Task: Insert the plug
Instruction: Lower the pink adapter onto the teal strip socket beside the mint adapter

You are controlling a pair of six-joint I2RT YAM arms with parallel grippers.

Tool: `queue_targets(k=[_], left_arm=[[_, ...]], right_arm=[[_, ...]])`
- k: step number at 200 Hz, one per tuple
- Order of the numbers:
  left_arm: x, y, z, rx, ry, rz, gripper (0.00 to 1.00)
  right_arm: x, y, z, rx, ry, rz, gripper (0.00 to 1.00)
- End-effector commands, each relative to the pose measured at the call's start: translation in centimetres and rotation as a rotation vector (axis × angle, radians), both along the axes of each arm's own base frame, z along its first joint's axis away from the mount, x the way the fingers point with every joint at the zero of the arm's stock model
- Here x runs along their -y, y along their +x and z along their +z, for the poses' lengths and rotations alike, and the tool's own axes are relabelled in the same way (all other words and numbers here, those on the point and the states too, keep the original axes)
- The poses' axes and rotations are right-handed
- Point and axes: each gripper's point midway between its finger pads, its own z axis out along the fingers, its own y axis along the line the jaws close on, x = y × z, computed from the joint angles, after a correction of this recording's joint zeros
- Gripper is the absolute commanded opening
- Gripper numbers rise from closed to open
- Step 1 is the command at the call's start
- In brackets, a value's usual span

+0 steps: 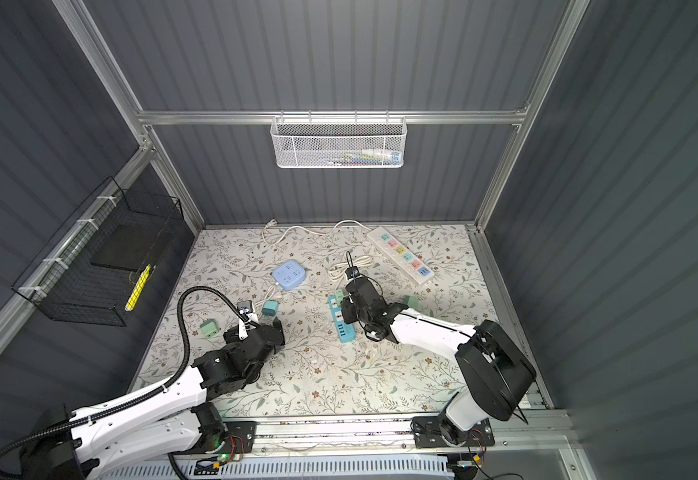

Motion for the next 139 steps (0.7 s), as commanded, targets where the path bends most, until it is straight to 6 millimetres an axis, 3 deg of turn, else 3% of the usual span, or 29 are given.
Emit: queue_targets(k=[1,139], left_arm=[[0.1,0.3,0.9,0.013,-0.019,0.015,1.00],[0.6,0.9,1.2,0.018,-0.034,-0.021,1.00]], right_arm=[[-0.6,-0.1,-0.4,0.005,0.027,-0.009,0.23],[-0.6,0.2,-3.7,-0.016,0.022,-0.060,0.23]])
